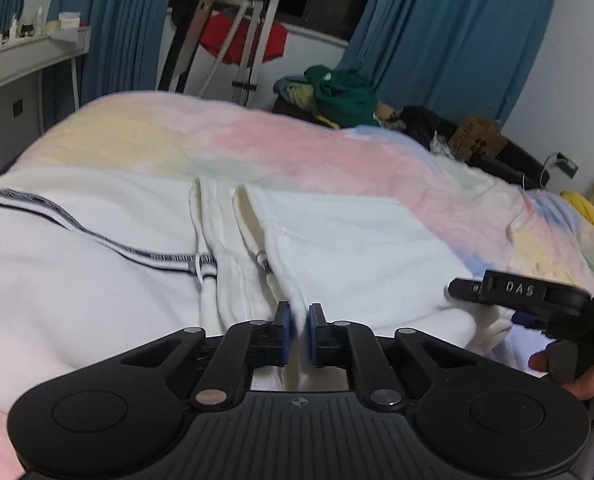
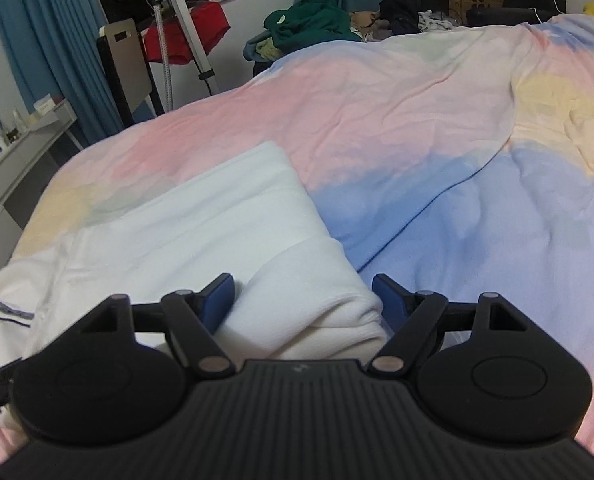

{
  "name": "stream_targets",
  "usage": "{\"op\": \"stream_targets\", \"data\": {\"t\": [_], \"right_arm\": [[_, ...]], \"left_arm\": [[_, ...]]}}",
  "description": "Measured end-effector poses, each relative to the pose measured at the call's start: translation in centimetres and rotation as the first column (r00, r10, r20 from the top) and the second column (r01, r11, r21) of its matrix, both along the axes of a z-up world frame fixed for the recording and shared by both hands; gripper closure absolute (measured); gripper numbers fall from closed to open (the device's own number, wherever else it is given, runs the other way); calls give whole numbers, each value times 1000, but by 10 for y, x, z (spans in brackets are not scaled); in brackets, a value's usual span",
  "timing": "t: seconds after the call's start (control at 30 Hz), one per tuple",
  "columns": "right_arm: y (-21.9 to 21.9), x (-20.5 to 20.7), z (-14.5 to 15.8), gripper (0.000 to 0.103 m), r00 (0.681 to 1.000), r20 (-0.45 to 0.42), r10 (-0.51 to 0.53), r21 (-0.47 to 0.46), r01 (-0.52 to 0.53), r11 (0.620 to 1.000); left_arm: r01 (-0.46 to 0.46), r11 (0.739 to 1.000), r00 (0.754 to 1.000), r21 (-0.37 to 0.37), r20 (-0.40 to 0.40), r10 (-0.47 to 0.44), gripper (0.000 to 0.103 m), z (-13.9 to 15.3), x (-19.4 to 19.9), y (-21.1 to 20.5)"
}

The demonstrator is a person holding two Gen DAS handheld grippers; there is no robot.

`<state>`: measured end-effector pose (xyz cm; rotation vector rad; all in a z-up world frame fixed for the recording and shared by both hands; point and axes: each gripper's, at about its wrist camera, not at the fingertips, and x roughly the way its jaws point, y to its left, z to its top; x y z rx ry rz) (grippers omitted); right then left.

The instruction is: Fold clothes

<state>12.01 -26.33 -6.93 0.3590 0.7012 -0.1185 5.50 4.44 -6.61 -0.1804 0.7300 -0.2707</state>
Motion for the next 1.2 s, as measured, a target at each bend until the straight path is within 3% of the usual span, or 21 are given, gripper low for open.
{"op": "stream_targets", "data": {"t": [0.1, 0.2, 0.33, 0.43, 0.6, 0.8, 0.87, 1.0, 1.1, 1.2], "right_arm": [[0, -6, 8, 25, 998, 59, 8, -3, -7, 1000], [7, -12, 19, 26, 990, 131, 55, -22, -53, 998], [18, -17, 30, 26, 972, 193, 132, -45, -126, 991], [25, -9, 19, 26, 969, 134, 205, -47, -201, 979], [36, 3, -2, 25, 970, 41, 240, -98, -236, 967], [36, 3, -3, 25, 971, 44, 235, -112, -228, 967], [34, 3, -2, 25, 972, 51, 227, -94, -222, 970], [33, 2, 0, 26, 974, 61, 220, -81, -215, 973], [36, 1, 1, 25, 974, 65, 219, -92, -213, 973], [38, 1, 1, 26, 974, 62, 216, -98, -209, 973]], "left_arm": [[-15, 1000, 1000, -9, 3, 15, 95, 6, -3, 4], [-33, 999, 998, 17, -51, 34, 95, -11, 5, 4], [-35, 999, 997, 33, -66, 37, 94, -21, 9, 5], [-31, 998, 998, 47, -54, 33, 93, -21, 8, 3], [-26, 999, 998, 35, -51, 28, 88, -18, 6, 5], [-53, 999, 998, 9, -34, 53, 68, -2, -8, 15], [-70, 998, 997, -3, -33, 70, 45, 5, -14, 20], [-130, 991, 991, -24, -39, 129, 27, 19, -27, 40], [-217, 975, 974, -51, -78, 213, 19, 27, -32, 69], [-337, 936, 934, -100, -161, 319, 16, 27, -34, 107]]}}
